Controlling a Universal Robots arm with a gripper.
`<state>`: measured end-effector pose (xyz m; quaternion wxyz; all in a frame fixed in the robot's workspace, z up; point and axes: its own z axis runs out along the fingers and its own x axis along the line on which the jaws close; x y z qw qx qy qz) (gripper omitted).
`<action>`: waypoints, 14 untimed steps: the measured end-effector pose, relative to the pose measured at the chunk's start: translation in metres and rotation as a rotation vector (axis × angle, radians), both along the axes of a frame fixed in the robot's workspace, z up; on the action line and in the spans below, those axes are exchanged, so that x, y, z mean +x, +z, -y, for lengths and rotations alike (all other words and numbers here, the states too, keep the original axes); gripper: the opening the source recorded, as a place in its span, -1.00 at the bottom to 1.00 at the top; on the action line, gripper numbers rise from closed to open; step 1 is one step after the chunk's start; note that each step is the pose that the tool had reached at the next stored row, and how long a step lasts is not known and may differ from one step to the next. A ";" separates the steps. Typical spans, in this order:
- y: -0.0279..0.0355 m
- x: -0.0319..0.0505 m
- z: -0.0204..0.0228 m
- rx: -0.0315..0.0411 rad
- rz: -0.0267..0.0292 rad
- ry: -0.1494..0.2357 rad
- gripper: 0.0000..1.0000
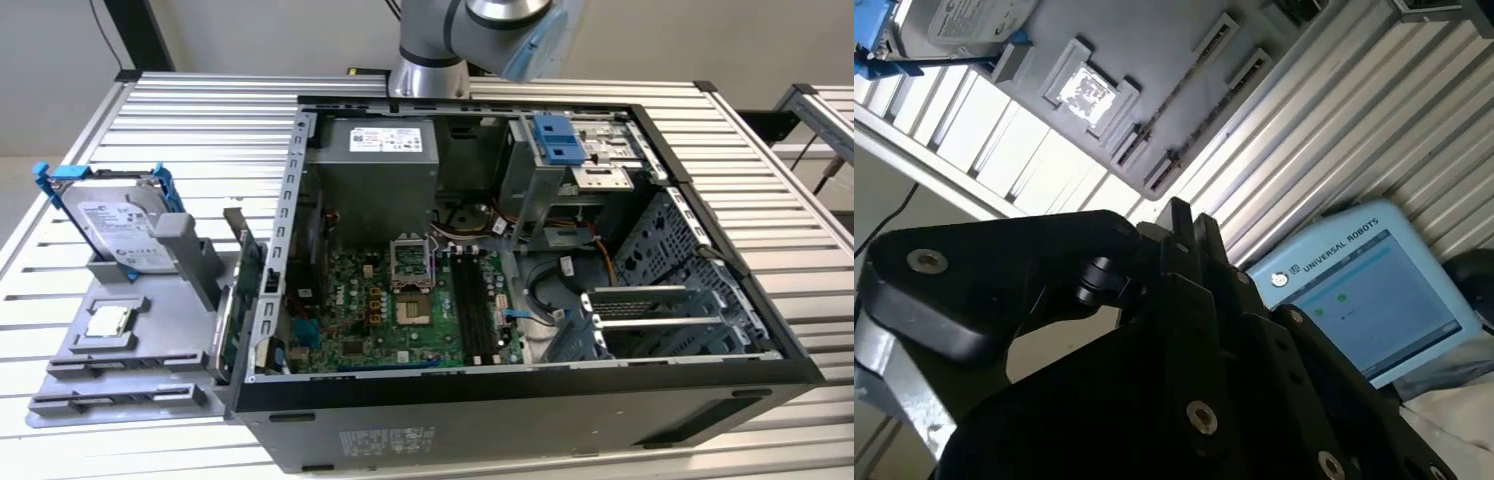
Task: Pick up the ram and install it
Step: 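Pick up the ram and move it above insertion slot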
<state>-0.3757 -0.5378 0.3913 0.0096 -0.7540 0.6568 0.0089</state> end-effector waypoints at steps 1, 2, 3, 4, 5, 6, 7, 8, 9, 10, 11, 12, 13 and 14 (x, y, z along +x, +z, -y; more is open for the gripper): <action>0.0000 0.0000 0.0000 0.0001 0.0000 0.000 1.00; 0.0000 0.0000 0.0000 0.0000 0.0000 0.000 1.00; 0.0000 0.0000 0.0000 -0.0001 0.0000 0.000 1.00; 0.0001 0.0000 0.0000 -0.0001 -0.0001 0.000 1.00; 0.0001 0.0000 0.0000 -0.0001 -0.0001 0.000 1.00; 0.0001 0.0000 0.0000 -0.0001 -0.0001 0.000 1.00; 0.0001 0.0000 0.0000 -0.0001 -0.0001 0.000 1.00; 0.0001 0.0000 0.0001 -0.0001 -0.0001 0.000 1.00; 0.0000 0.0000 0.0001 0.0000 0.0000 0.000 1.00; 0.0001 0.0000 0.0001 -0.0001 -0.0001 0.000 1.00; -0.0001 0.0000 0.0002 -0.0008 -0.0001 -0.002 1.00; -0.0006 0.0000 0.0002 -0.0017 -0.0002 -0.007 1.00; -0.0014 0.0001 0.0002 -0.0018 -0.0001 -0.020 1.00; -0.0024 0.0001 0.0002 -0.0019 -0.0002 -0.035 1.00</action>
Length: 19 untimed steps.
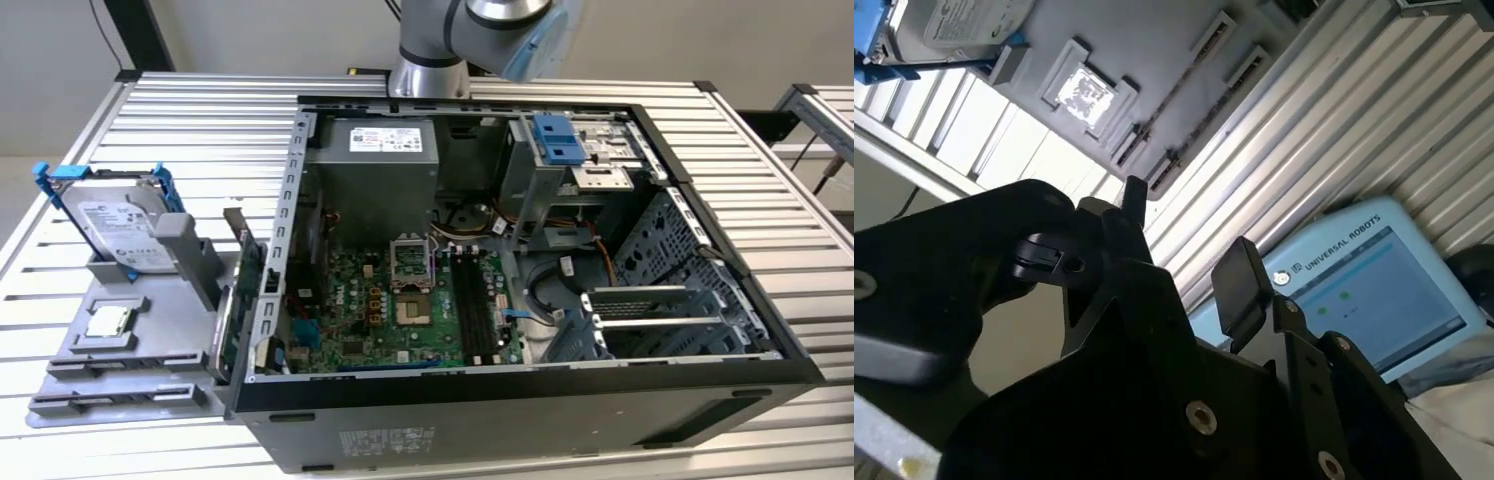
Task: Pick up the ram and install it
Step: 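Pick up the ram and move it above insertion slot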
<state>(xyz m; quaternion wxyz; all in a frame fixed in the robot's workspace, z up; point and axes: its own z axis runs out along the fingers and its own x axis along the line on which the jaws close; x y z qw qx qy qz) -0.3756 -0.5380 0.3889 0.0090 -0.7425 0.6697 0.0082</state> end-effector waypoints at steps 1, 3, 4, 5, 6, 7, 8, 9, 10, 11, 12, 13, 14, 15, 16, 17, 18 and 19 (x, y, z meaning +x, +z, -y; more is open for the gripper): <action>-0.0011 -0.0001 -0.0001 -0.0001 0.0000 -0.012 1.00; -0.0039 -0.0001 -0.0001 -0.0005 0.0001 -0.030 1.00; -0.0052 -0.0001 -0.0001 -0.0009 0.0001 -0.037 1.00; -0.0066 -0.0001 -0.0001 -0.0011 0.0000 -0.042 1.00; -0.0079 -0.0001 -0.0001 -0.0014 0.0001 -0.046 1.00; -0.0091 0.0000 -0.0001 -0.0018 0.0000 -0.049 1.00; -0.0103 -0.0001 -0.0001 -0.0022 0.0000 -0.050 1.00; -0.0114 0.0000 -0.0002 -0.0029 0.0001 -0.051 1.00; -0.0125 -0.0001 -0.0003 -0.0037 0.0000 -0.051 1.00; -0.0137 -0.0001 -0.0003 -0.0044 0.0001 -0.052 1.00; -0.0146 0.0000 -0.0003 -0.0050 0.0001 -0.052 1.00; -0.0156 0.0000 -0.0004 -0.0055 0.0001 -0.052 1.00; -0.0166 -0.0001 -0.0004 -0.0058 0.0001 -0.052 1.00; -0.0175 -0.0001 -0.0004 -0.0060 0.0001 -0.052 1.00; -0.0186 -0.0001 -0.0004 -0.0060 0.0002 -0.052 1.00; -0.0195 -0.0001 -0.0005 -0.0061 0.0002 -0.052 1.00; -0.0204 -0.0001 -0.0005 -0.0062 0.0002 -0.052 1.00; -0.0214 -0.0001 -0.0006 -0.0063 0.0002 -0.052 1.00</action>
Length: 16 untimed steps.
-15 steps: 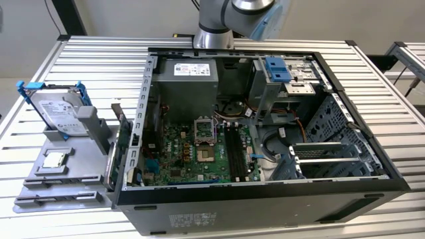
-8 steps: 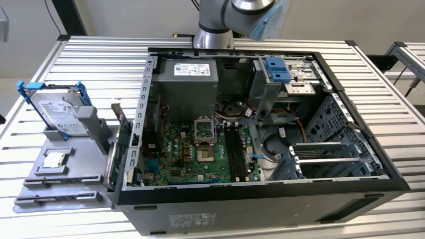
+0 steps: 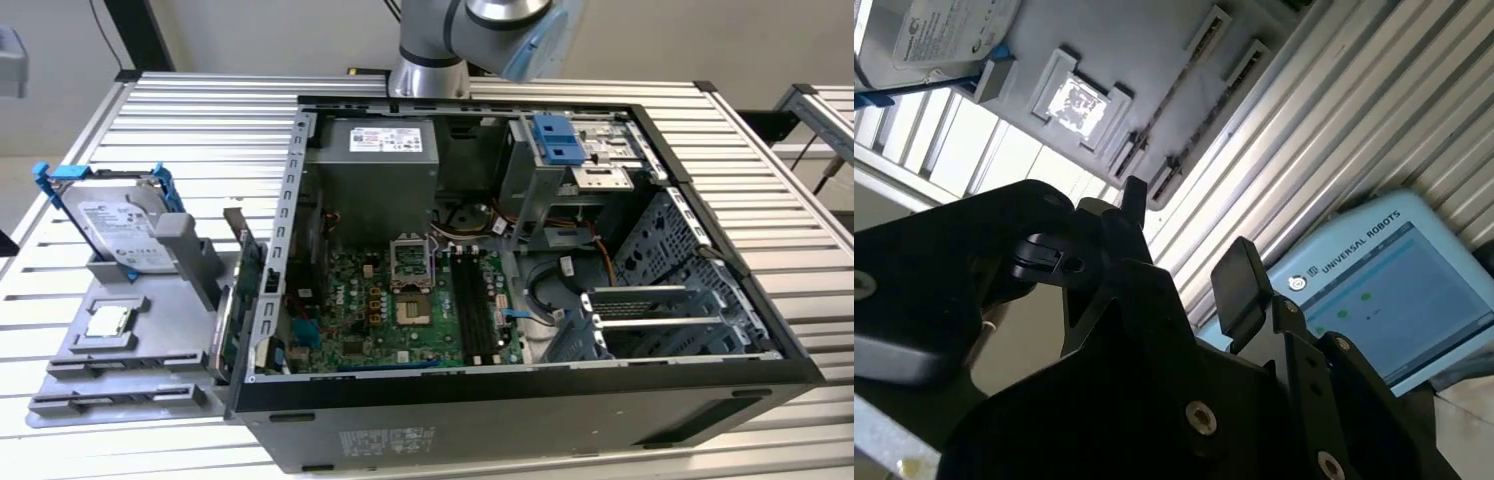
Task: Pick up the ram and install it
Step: 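Pick up the ram and move it above insertion slot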
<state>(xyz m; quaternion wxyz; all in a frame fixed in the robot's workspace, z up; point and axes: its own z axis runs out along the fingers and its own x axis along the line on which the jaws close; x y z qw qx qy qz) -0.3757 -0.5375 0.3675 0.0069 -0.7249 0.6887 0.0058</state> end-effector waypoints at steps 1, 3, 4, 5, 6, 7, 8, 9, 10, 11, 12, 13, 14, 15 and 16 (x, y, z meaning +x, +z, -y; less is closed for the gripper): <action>-0.0010 0.0000 0.0000 -0.0001 -0.0001 0.000 1.00; -0.0028 0.0000 -0.0003 -0.0002 -0.0001 -0.002 1.00; -0.0037 0.0000 -0.0004 -0.0002 -0.0001 -0.004 1.00; -0.0047 0.0000 -0.0005 -0.0002 0.0000 -0.008 1.00; -0.0057 0.0000 -0.0006 -0.0004 0.0000 -0.012 1.00; -0.0069 0.0000 -0.0007 -0.0004 0.0000 -0.014 1.00; -0.0081 0.0000 -0.0007 -0.0004 0.0001 -0.015 1.00; -0.0092 0.0000 -0.0008 -0.0004 0.0000 -0.015 1.00; -0.0102 0.0000 -0.0009 -0.0006 -0.0001 -0.015 1.00; -0.0113 0.0000 -0.0010 -0.0006 -0.0001 -0.016 1.00; -0.0123 0.0000 -0.0011 -0.0008 -0.0001 -0.016 1.00; -0.0134 0.0000 -0.0012 -0.0010 -0.0001 -0.017 1.00; -0.0145 0.0000 -0.0012 -0.0011 0.0000 -0.017 1.00; -0.0156 0.0000 -0.0014 -0.0012 0.0000 -0.017 1.00; -0.0166 0.0000 -0.0014 -0.0013 -0.0001 -0.017 1.00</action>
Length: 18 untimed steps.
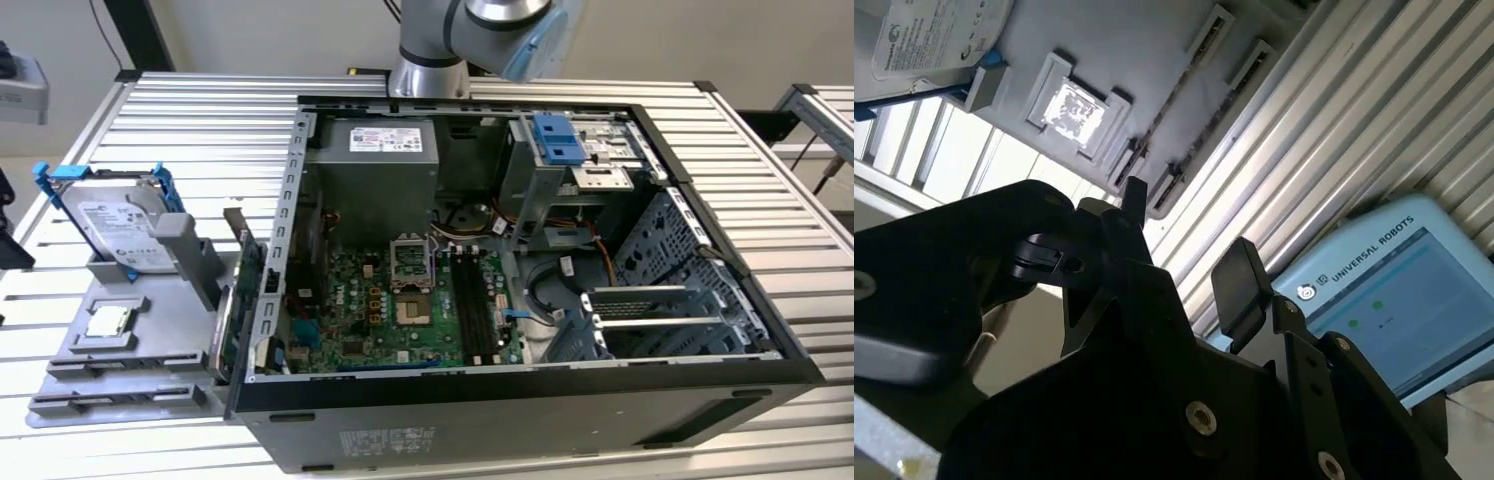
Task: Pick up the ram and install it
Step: 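Pick up the ram and move it above insertion slot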
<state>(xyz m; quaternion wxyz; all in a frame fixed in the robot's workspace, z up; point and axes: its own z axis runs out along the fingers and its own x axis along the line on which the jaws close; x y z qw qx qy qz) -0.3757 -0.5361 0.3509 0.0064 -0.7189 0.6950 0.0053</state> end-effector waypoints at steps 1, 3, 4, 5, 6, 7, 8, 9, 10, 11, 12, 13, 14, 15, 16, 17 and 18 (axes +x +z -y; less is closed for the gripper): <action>-0.0009 0.0000 -0.0001 -0.0001 0.0000 0.000 1.00; -0.0028 0.0000 -0.0003 -0.0004 -0.0001 -0.001 1.00; -0.0039 0.0000 -0.0004 -0.0005 0.0000 -0.001 1.00; -0.0048 0.0000 -0.0005 -0.0007 -0.0001 -0.002 1.00; -0.0058 0.0000 -0.0006 -0.0007 0.0001 -0.002 1.00; -0.0069 0.0000 -0.0007 -0.0006 0.0001 -0.002 1.00; -0.0079 0.0000 -0.0007 -0.0008 0.0001 -0.002 1.00; -0.0089 0.0000 -0.0008 -0.0008 0.0000 -0.003 1.00; -0.0099 0.0000 -0.0009 -0.0008 0.0000 -0.003 1.00; -0.0108 0.0000 -0.0010 -0.0009 0.0000 -0.003 1.00; -0.0118 0.0000 -0.0010 -0.0010 0.0000 -0.003 1.00; -0.0128 0.0000 -0.0011 -0.0010 0.0000 -0.003 1.00; -0.0138 0.0000 -0.0012 -0.0010 0.0000 -0.004 1.00; -0.0148 0.0000 -0.0013 -0.0011 0.0000 -0.004 1.00; -0.0158 0.0000 -0.0013 -0.0012 -0.0001 -0.004 1.00; -0.0167 0.0000 -0.0014 -0.0012 0.0000 -0.004 1.00; -0.0178 0.0000 -0.0015 -0.0012 0.0000 -0.005 1.00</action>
